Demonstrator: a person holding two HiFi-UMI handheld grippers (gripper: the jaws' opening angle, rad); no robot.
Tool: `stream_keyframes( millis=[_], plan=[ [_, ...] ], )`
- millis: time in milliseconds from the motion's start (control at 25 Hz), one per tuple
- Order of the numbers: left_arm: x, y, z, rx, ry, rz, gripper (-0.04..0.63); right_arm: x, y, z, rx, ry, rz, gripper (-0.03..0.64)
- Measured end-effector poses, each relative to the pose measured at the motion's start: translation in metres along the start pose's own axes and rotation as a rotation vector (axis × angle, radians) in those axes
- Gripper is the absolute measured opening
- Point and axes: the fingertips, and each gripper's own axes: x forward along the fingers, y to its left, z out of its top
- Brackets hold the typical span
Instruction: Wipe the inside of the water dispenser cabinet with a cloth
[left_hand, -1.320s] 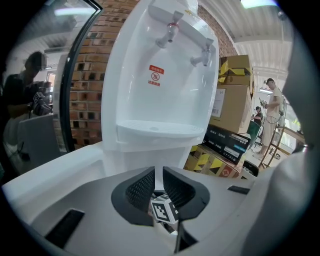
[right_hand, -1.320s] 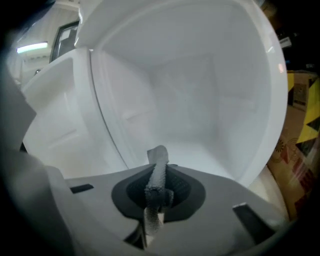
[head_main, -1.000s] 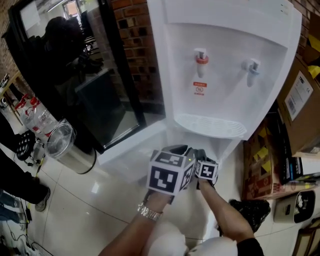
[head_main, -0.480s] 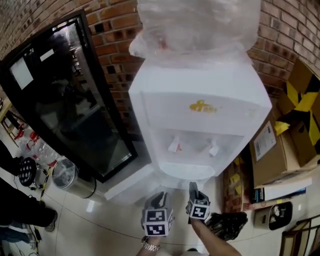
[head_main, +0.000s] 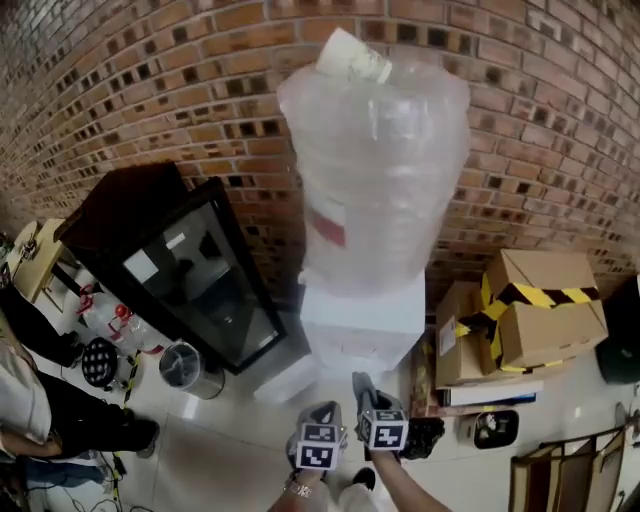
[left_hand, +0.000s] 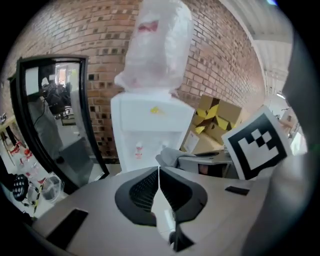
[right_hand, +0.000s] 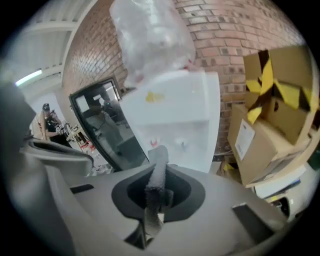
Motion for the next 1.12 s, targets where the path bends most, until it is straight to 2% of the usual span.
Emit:
stream_keyframes(
  millis=[120, 280, 400, 560, 680, 840, 1000, 1120],
  plan=[
    [-0.048, -0.017, 0.063, 0.003, -0.027, 0.007, 0.008, -0.072, 0.024, 0.06, -0.028, -0.021, 0.007, 0.018],
    [-0.099, -0.037, 0.14, 0.003, -0.093, 0.003, 0.008, -0.142, 0.048, 0.116, -0.058, -0.046, 0.014, 0.018],
    [-0.12, -0.055, 0.174, 0.04, -0.115, -0.005, 0.008, -0.18, 0.053, 0.157, -0.075, -0.105, -0.001, 0.018],
    [-0.137, -0.081, 0.199, 0.103, -0.145, -0.008, 0.008, -0.206, 0.049, 0.176, -0.056, -0.135, 0.006, 0.02],
    [-0.15, -0.095, 0.214, 0.11, -0.175, -0.005, 0.008, -0.208, 0.042, 0.167, -0.046, -0.108, 0.031, 0.02],
    [-0.174, -0.103, 0.207, 0.105, -0.177, -0.003, 0.008, -0.221, 0.045, 0.152, -0.042, -0.073, 0.065, 0.02],
    [-0.203, -0.105, 0.198, 0.096, -0.188, -0.006, 0.008, -0.26, 0.071, 0.156, -0.042, -0.112, 0.109, 0.02],
    [-0.221, -0.104, 0.182, 0.111, -0.188, -0.005, 0.008, -0.286, 0.085, 0.142, -0.04, -0.145, 0.098, 0.02]
  ],
)
